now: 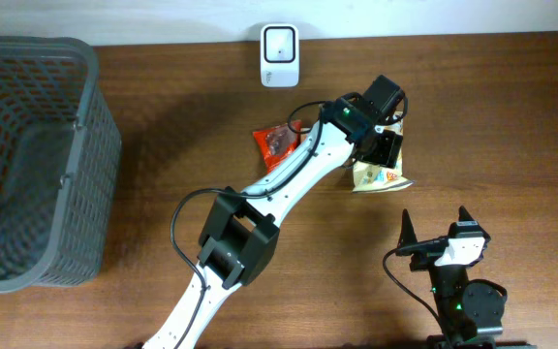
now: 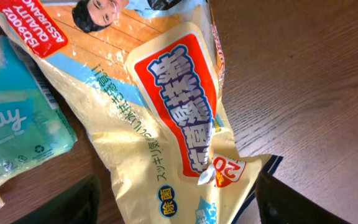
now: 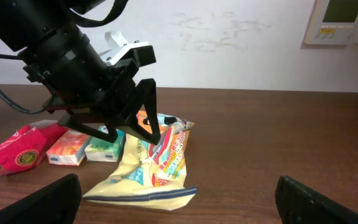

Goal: Scan the item barcode
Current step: 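Carry the cream snack bag right of the packs and release it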

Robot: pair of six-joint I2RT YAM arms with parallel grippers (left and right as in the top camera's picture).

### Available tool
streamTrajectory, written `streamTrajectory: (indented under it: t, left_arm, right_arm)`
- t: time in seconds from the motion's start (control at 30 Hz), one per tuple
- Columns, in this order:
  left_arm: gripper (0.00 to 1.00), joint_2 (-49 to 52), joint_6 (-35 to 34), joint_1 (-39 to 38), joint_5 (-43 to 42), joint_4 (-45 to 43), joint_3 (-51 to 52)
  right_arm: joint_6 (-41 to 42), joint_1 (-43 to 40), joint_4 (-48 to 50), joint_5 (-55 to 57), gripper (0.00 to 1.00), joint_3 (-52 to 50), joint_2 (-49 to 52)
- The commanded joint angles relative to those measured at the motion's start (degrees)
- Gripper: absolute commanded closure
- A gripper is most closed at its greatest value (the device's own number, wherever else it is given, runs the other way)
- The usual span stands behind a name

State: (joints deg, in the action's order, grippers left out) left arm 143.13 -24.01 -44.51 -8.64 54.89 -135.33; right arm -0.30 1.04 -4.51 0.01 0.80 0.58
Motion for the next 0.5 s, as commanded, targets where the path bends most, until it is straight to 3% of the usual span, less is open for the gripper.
streamTrajectory:
  t: [0.0,0.1,0.2,0.47]
  left_arm:
    - [0.18,-0.44,0.31,1.57,-0.59,5.62,-9.75]
    - [0.18,-0.44,0.31,4.79,-0.57,16.61,-24.57]
    - [0.0,-0.44,0.31,10.8,-0.57,32.61,-44.24]
    - [0.01,-13.16,1.86,22.91,-0.59,41.81,-44.44]
  right_arm:
    - [-0.33,-0.37,-0.15,0.26,0.02,-0.48,-0.37]
    - [-0.33,-0.37,-0.17,0.26,0.02,-0.48,-0.37]
    - [-0.33,-0.37,-0.17,0.26,0.01,-0.48,-0.37]
    - [-0.33,-0.37,-0.15,0.26,0.02,-0.48,-0.37]
